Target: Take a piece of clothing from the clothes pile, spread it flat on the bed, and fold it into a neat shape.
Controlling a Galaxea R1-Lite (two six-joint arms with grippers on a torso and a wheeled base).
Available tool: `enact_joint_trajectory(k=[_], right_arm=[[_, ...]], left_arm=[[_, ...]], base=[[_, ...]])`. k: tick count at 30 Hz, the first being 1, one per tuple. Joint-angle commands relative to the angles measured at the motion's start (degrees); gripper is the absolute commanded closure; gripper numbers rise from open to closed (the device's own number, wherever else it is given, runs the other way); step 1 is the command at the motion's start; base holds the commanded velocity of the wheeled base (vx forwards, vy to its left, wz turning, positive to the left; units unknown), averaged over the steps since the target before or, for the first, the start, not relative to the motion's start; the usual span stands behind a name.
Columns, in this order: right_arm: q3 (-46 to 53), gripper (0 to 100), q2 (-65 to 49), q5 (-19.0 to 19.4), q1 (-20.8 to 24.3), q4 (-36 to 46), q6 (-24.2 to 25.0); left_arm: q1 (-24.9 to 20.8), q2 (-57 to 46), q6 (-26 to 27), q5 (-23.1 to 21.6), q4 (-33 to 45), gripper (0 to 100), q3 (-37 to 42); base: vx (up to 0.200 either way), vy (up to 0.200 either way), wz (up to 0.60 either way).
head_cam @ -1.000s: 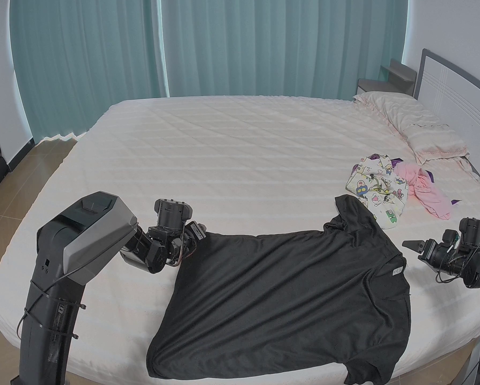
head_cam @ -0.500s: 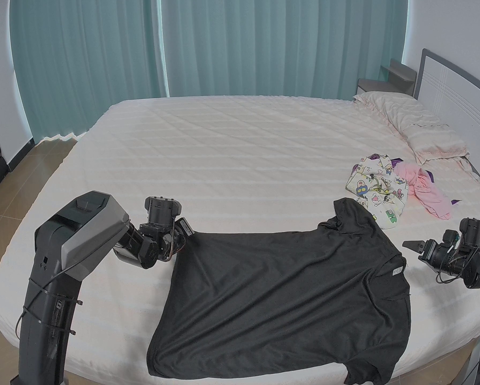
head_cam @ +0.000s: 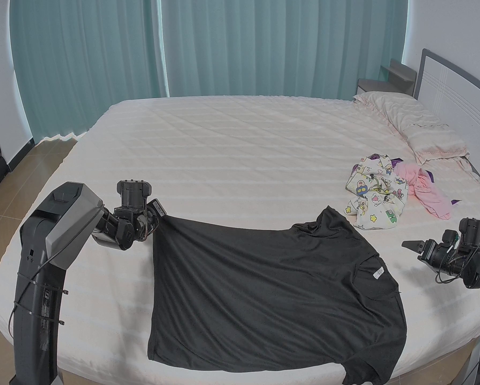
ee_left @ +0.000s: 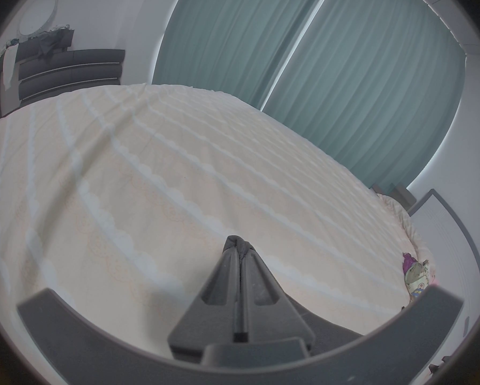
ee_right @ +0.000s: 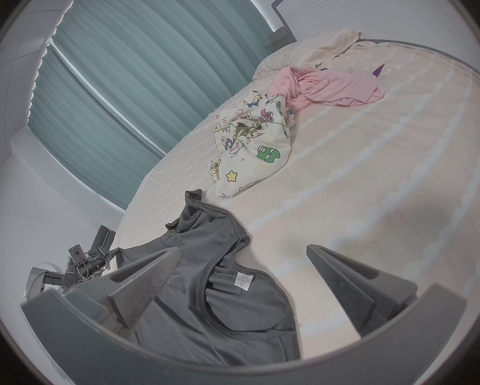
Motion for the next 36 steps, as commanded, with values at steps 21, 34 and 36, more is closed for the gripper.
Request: enact_joint_trajectory(k=[21, 34, 36], right_arm=[[0.4, 0, -0.6, 0.1, 0.0, 0.0, 0.1], [1.6, 0, -1.6, 0.1, 1.5, 0.0, 0.0], [1.6, 0, -1.6, 0.2, 1.5, -0.1, 0.0]], left_arm=[[0.1, -17.7, -5.9, -11.2, 6.3, 0, 21.7], [-9.5, -30.8, -12.1, -13.1, -11.4, 0, 60.0], [-11.7, -30.4, -13.5, -13.1, -16.5, 0, 65.4]], base=[[0.000, 0.000, 0.00], [-0.031, 0.000, 0.00], [-0.200, 0.000, 0.00]])
